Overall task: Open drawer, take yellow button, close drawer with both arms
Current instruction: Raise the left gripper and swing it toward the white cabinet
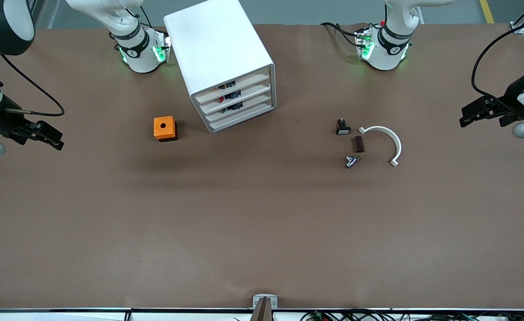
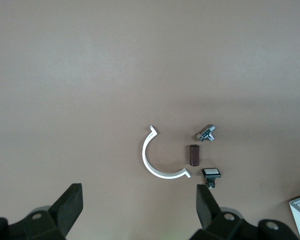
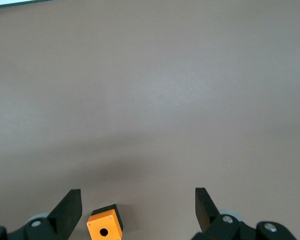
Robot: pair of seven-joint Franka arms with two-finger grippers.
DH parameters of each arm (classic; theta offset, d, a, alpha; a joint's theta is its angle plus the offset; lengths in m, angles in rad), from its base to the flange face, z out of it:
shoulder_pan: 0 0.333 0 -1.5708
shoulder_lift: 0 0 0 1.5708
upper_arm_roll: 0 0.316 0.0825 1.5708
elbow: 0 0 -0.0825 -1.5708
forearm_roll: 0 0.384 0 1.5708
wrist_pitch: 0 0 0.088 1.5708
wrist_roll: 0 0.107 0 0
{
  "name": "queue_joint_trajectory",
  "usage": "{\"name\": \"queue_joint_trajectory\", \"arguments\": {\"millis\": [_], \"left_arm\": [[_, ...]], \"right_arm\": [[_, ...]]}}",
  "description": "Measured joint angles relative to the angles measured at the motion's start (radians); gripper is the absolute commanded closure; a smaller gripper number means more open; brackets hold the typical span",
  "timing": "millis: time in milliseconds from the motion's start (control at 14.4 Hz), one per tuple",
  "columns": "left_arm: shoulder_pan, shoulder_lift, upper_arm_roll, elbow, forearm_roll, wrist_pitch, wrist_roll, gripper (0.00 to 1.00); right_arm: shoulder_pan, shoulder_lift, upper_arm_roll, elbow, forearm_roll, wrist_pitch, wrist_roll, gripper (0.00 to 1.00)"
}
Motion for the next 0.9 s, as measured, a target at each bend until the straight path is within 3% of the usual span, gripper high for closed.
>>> {"name": "queue_joint_trajectory", "arguments": {"millis": [487,904], "left_arm": [[0.0,0.016,0.0,-0.001,0.0,-0.006,-0.002,0.0],[-0.008,0.151,-0.001,-0.009,0.0,-0.008,-0.023,0.0]], "right_arm": [[0.0,0.0,0.0,0.0,0.002,0.0,0.0,0.0],[0.0,0.0,0.0,0.0,0.002,0.0,0.0,0.0]]}}
